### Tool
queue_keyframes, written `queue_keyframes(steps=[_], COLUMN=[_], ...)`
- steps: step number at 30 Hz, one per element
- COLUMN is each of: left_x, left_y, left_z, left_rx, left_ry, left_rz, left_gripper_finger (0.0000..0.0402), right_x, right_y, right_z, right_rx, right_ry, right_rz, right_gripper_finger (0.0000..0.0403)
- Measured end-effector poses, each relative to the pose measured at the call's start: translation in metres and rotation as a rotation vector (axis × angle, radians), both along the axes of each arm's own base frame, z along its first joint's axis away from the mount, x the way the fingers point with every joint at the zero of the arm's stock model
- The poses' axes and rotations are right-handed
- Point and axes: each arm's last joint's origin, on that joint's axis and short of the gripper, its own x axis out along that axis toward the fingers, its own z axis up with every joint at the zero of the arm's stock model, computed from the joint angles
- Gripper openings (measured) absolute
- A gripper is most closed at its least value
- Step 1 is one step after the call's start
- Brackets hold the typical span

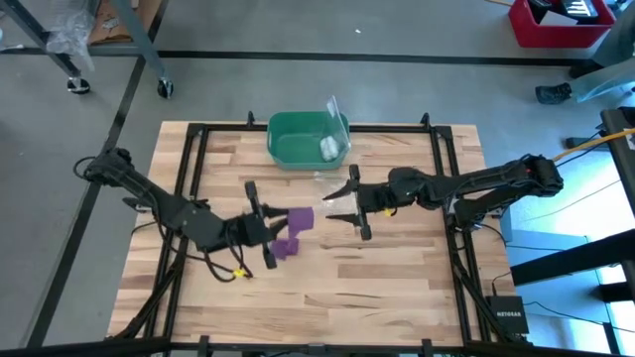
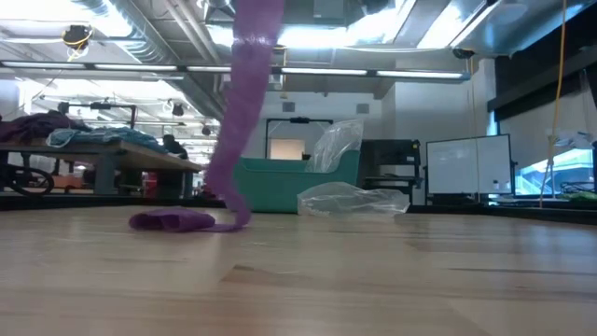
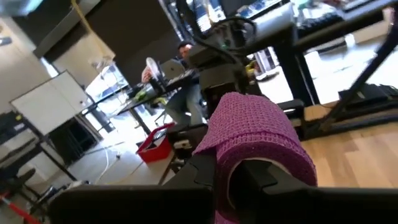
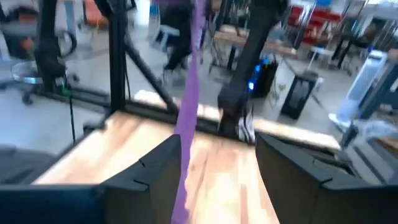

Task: Roll bandage
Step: Roll the violet bandage

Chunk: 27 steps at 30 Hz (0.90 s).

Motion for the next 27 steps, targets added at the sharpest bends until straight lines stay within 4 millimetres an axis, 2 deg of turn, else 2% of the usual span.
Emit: queue_keyframes(steps=[6,11,19,22,27], left_x=[-0.004,-0.005,-0.002,-0.002,-0.003], left_y=[-0.003,-0.006,-0.005,-0.003,-0.003], left_z=[0.003,0.006,0.006,0.006,0.006], left_rx=[0.000,-0.025,-0.050,-0.041,-0.046], left_ry=[-0.022,-0.055,-0.072,-0.065,-0.067], left_rz=[-0.015,-0.036,-0.082,-0.049,-0.038], left_gripper_finger=[0.0026,0.0022,0.0026,0.0027,0.0027], right_x=[0.000,0.004,0.025,0.028,0.030], right_y=[-0.003,0.001,0.006,0.008,0.008], right_z=[0.001,-0.003,-0.029,-0.029,-0.030], right_rx=[-0.027,0.031,0.031,0.038,0.040], right_ry=[-0.010,0.012,0.047,0.010,0.003], right_rz=[-0.089,-0.053,0.063,0.123,0.122], right_gripper_finger=[0.0209,0.0209,0.0209,0.0209,0.0209])
